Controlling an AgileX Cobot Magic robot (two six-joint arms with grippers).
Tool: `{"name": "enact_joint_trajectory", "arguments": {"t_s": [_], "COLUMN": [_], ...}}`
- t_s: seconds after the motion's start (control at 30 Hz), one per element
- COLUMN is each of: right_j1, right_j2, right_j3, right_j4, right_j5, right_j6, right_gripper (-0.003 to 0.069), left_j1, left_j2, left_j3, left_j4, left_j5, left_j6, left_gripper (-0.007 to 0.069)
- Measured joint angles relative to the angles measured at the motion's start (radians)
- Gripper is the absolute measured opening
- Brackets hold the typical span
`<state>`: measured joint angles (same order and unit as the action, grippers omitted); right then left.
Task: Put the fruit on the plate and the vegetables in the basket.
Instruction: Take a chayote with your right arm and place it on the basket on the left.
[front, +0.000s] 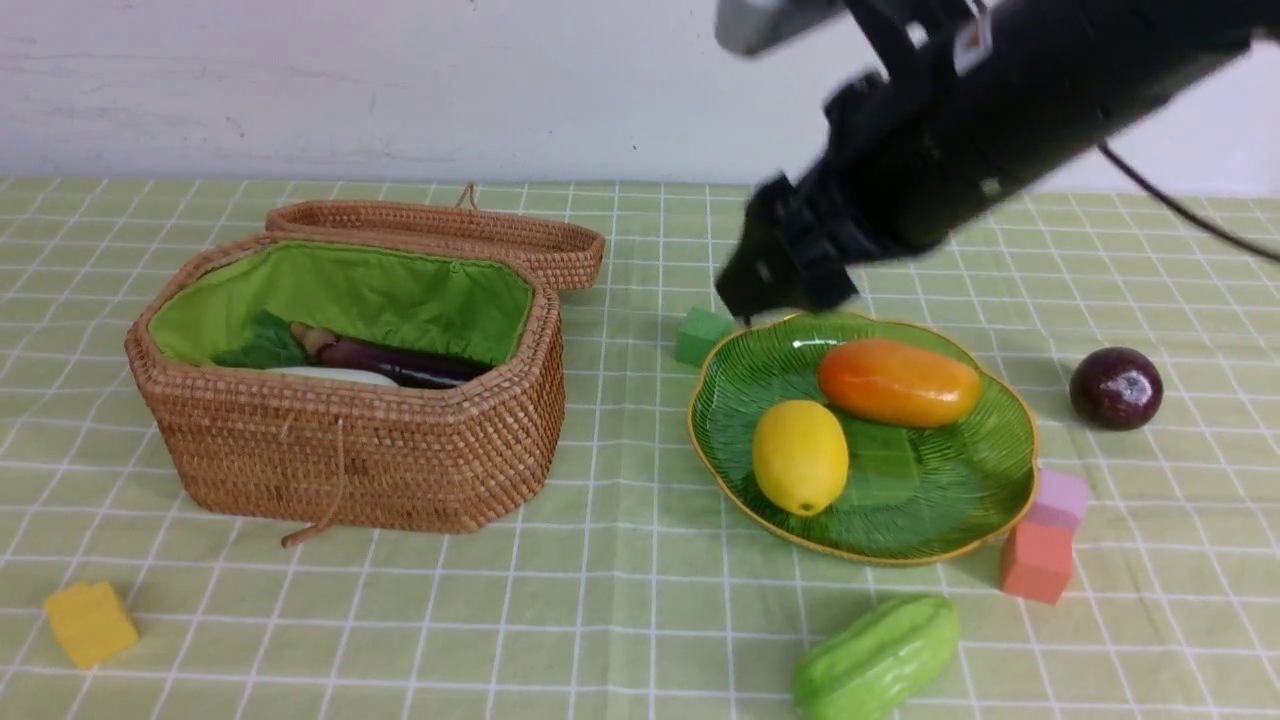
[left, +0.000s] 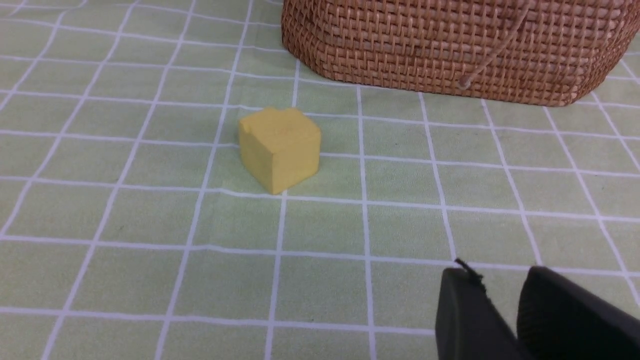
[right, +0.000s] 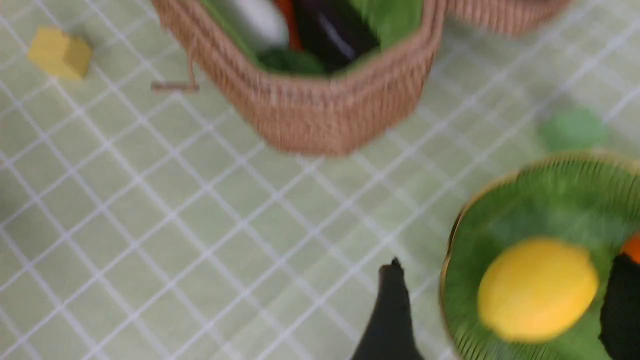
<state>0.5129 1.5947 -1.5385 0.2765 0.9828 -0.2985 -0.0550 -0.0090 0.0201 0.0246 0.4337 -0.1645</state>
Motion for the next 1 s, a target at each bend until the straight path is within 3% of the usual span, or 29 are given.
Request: {"name": "enact_joint_trajectory", "arguments": {"t_s": [0.07, 0.13, 0.2, 0.3, 0.37, 0.43, 0.67, 1.0], "right_j1": [0.000, 0.000, 0.000, 0.000, 0.000, 0.000, 0.020, 0.069], "right_j2": [-0.021, -0.031, -0.035, -0.040, -0.038, -0.027, 0.018, 0.102], "right_j3": [0.083, 0.158, 0.226, 0.338, 0.403, 0.442, 0.487, 0.487], "right_j4": [-0.012, -0.044, -0.088, -0.175, -0.207, -0.216, -0.270, -0.276], "right_j5": [0.024, 0.059, 0.098, 0.109, 0.068, 0.016, -0.156, -0.235], "right_j6": [-0.006, -0.111, -0.298, -0.728, -0.886, -0.961, -1.008, -1.008], "right_gripper": [0.0522, 0.0522, 0.0522, 0.0522, 0.0522, 0.0522, 0.0522, 0.0528], "left_j1": [0.000, 0.000, 0.000, 0.000, 0.000, 0.000, 0.000, 0.000], "left_j2": [0.000, 0.000, 0.000, 0.000, 0.000, 0.000, 0.000, 0.000], "left_j3": [0.000, 0.000, 0.000, 0.000, 0.000, 0.000, 0.000, 0.000], "left_j4": [0.000, 0.000, 0.000, 0.000, 0.000, 0.000, 0.000, 0.000], "left_j5": [0.000, 0.000, 0.000, 0.000, 0.000, 0.000, 0.000, 0.000], "left_j6": [0.000, 0.000, 0.000, 0.000, 0.000, 0.000, 0.000, 0.000], "left_gripper": [0.0165, 0.0165, 0.0168, 0.0174, 0.0176, 0.0177, 0.0185, 0.0192]}}
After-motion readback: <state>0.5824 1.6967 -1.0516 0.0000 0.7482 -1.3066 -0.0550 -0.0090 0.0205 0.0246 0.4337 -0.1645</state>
